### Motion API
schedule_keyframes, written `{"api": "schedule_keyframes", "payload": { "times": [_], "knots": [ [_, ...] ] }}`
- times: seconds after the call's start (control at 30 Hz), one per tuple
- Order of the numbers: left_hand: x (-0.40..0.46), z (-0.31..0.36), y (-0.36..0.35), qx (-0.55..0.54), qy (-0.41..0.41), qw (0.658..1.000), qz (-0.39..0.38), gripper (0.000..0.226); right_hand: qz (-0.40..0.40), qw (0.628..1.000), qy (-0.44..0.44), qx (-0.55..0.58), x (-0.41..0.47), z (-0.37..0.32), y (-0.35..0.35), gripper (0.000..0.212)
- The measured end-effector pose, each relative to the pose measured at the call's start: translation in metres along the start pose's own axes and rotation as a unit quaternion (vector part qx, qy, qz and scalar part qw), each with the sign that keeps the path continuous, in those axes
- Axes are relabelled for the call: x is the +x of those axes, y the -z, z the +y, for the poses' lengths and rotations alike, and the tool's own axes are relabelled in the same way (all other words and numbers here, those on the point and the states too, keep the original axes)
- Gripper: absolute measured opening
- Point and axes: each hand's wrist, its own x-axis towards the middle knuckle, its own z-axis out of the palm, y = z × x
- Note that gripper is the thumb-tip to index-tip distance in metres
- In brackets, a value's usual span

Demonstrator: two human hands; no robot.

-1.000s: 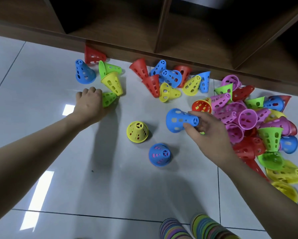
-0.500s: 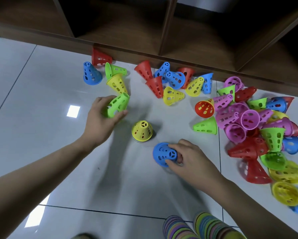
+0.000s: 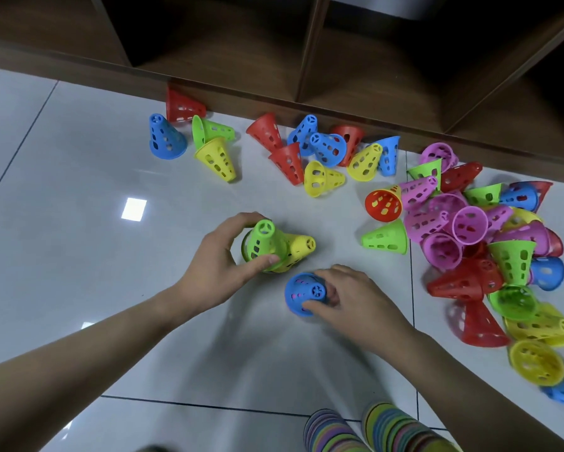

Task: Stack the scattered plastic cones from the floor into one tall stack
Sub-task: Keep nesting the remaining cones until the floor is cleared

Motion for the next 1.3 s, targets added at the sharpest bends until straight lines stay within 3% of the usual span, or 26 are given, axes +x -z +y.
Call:
{"api": "schedule_keyframes", "payload": {
  "times": [0.1,0.2,0.27,0.33,0.43,0.6,0.83,1.0,1.17,1.3],
  "knots": [
    [-0.002,0.000,-0.003,-0.010,-0.019,1.000,-0.003,0.045,0.040,0.997,-0.021,0.070,0.002,0.011,0.010,0.053],
    [-0.004,0.003,-0.008,-0.011,-0.039,0.999,0.002,0.045,0.074,0.983,-0.046,0.164,0.008,0.023,0.015,0.049],
    [-0.002,0.004,-0.012,-0.013,-0.047,0.999,-0.008,0.046,0.054,0.974,-0.060,0.212,0.016,0.023,0.013,0.044],
    [0.002,0.002,-0.017,-0.020,-0.035,0.999,-0.021,0.045,0.026,0.966,-0.061,0.251,0.026,0.018,0.009,0.041],
    [0.003,-0.004,-0.021,-0.054,-0.005,0.998,-0.026,0.042,0.046,0.941,-0.041,0.332,0.041,0.009,0.003,0.042],
    [-0.009,-0.014,-0.015,-0.068,0.001,0.998,-0.008,0.041,0.071,0.925,-0.008,0.372,0.052,-0.002,-0.004,0.029],
    [-0.023,-0.017,-0.003,-0.076,-0.016,0.996,0.041,0.042,0.038,0.944,0.022,0.327,0.045,-0.018,-0.008,0.017],
    [-0.029,-0.020,-0.002,-0.040,-0.036,0.999,-0.009,0.045,0.012,0.975,0.074,0.210,0.045,-0.013,-0.016,0.013],
    [-0.028,-0.037,-0.005,0.072,-0.039,0.994,-0.076,0.052,0.111,0.984,0.083,0.113,0.049,0.026,0.002,0.015],
    [-0.021,-0.054,-0.004,0.129,-0.081,0.979,-0.138,0.063,0.216,0.971,0.077,-0.061,0.052,0.076,0.023,0.026]
  ]
}}
